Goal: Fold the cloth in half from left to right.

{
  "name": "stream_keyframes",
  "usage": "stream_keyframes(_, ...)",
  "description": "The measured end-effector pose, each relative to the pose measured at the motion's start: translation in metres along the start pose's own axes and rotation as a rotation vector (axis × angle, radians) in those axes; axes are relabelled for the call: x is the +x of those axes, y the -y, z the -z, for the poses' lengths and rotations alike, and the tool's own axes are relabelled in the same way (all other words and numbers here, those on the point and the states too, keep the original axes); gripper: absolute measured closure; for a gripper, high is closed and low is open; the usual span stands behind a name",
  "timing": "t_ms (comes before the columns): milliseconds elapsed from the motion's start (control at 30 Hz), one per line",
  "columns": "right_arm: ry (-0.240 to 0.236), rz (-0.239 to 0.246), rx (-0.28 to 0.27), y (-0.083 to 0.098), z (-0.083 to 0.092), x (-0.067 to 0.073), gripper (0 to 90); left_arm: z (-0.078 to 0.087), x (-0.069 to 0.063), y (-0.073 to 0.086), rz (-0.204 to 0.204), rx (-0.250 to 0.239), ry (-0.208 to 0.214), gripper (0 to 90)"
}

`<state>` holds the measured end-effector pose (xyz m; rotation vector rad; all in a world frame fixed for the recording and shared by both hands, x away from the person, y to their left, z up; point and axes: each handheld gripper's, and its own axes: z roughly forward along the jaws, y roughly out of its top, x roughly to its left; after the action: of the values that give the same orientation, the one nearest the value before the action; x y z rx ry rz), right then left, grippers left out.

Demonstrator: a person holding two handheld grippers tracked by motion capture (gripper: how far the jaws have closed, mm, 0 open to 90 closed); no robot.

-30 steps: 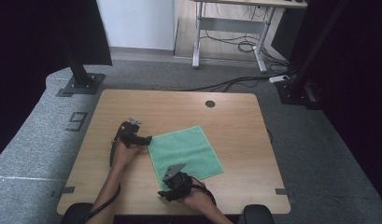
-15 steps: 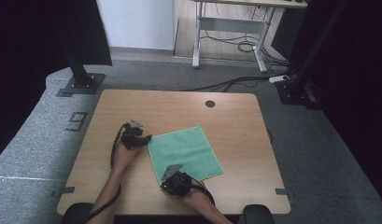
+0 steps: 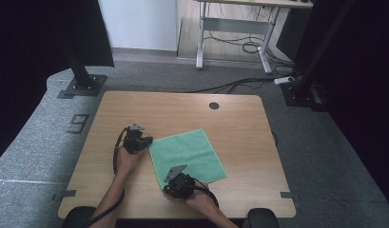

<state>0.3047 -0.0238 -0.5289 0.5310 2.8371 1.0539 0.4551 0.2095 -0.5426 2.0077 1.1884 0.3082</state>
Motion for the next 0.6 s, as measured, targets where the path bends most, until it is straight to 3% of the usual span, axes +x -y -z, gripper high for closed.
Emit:
stream_keyframes(300, 0.008, 0.027, -0.049, -0.013, 0.017, 0.003, 84.8, 0.017, 0.001, -0.012, 0.013, -0.046, 0.017, 89.1)
stream_keyframes(600, 0.062, -0.006, -0.085, -0.002, 0.045, -0.01, 84.8, 0.01, -0.016, -0.037, -0.025, -0.08, 0.033, 89.1)
